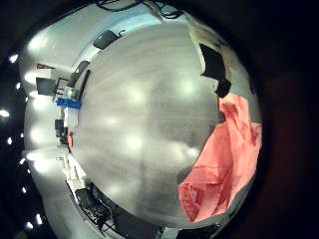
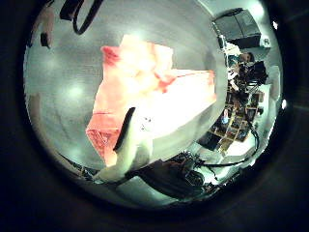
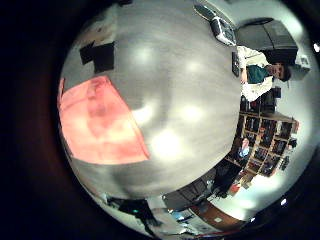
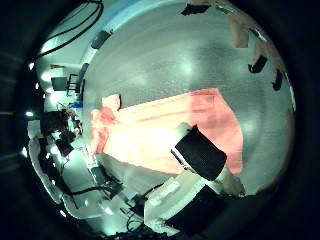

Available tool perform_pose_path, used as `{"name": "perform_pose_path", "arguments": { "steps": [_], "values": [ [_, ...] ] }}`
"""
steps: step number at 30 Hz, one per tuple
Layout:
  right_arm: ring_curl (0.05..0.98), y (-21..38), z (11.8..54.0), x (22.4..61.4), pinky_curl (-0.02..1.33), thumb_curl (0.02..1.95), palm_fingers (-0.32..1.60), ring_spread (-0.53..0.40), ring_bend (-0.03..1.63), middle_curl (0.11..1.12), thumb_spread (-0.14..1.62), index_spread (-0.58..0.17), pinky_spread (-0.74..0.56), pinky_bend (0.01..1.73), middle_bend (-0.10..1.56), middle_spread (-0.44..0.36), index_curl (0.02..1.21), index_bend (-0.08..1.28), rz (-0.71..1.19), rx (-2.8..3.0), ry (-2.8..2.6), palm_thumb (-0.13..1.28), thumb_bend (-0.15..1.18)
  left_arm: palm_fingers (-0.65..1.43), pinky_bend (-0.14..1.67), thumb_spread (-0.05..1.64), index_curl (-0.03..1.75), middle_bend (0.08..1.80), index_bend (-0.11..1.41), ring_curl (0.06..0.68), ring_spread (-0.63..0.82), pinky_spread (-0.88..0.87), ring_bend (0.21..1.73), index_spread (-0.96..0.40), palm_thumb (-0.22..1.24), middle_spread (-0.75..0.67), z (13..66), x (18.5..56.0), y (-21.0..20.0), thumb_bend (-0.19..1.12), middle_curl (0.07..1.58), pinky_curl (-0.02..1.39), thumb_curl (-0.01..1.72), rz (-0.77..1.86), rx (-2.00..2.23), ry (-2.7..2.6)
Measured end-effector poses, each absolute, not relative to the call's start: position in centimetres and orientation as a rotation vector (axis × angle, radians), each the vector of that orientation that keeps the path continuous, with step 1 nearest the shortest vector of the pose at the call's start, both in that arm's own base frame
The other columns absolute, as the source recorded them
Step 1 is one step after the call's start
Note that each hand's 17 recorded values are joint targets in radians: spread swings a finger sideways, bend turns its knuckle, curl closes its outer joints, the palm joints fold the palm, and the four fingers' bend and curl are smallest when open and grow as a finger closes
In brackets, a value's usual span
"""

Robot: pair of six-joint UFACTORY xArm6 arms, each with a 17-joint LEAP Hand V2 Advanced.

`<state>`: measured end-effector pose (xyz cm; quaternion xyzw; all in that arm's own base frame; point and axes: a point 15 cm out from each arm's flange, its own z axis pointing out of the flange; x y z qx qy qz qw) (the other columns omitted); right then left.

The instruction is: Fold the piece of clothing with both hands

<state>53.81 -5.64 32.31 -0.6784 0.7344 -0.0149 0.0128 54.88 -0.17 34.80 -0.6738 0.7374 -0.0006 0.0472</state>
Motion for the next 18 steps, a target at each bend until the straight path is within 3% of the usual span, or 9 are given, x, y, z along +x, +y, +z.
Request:
{"name": "perform_pose_path", "arguments": {
  "steps": [4, 10, 14, 18],
  "values": [
    [0.574, -6.4, 32.6, 51.2, 0.65, 0.28, 0.14, -0.217, 1.00, 0.71, 1.41, -0.323, -0.11, 0.65, 0.57, -0.144, 0.61, 0.24, -0.020, -2.140, 2.288, 0.48, -0.02, 0.00, 0.18, 1.35, 0.72, 0.20, 0.17, 0.362, 0.26, 0.25, 0.73, -0.07, 0.27, 0.16, 35.6, 52.1, -3.1, -0.02, 0.57, 0.89, 0.25, -0.053, -1.988, 2.355],
    [0.475, -7.2, 31.2, 47.4, 0.57, 0.27, 0.00, -0.116, 0.74, 0.60, 1.32, -0.335, 0.12, 0.53, 0.44, -0.093, 0.55, 0.24, 0.117, -2.264, 2.253, 0.39, -0.02, 0.07, 0.16, 1.35, 0.64, 0.20, 0.20, 0.318, 0.33, 0.41, 0.67, -0.04, 0.31, 0.16, 32.1, 47.3, -7.3, 0.00, 0.51, 0.73, 0.27, -0.062, -1.885, 2.530],
    [0.400, -7.9, 29.7, 45.7, 0.51, 0.28, -0.03, -0.034, 0.59, 0.53, 1.27, -0.355, 0.21, 0.48, 0.36, -0.051, 0.49, 0.19, 0.198, -2.311, 2.250, 0.38, -0.02, 0.06, 0.17, 1.34, 0.61, 0.19, 0.20, 0.300, 0.36, 0.46, 0.63, -0.05, 0.33, 0.15, 29.1, 44.5, -8.3, -0.01, 0.49, 0.65, 0.27, 0.010, -1.821, 2.617],
    [0.354, -8.1, 28.2, 44.4, 0.46, 0.29, -0.03, 0.024, 0.50, 0.47, 1.23, -0.350, 0.25, 0.44, 0.29, -0.016, 0.44, 0.16, 0.270, -2.346, 2.266, 0.38, -0.02, -0.01, 0.18, 1.25, 0.56, 0.17, 0.19, 0.269, 0.45, 0.52, 0.57, -0.04, 0.29, 0.22, 26.3, 43.0, -7.3, -0.03, 0.44, 0.57, 0.28, 0.129, -1.745, 2.703]
  ]
}}
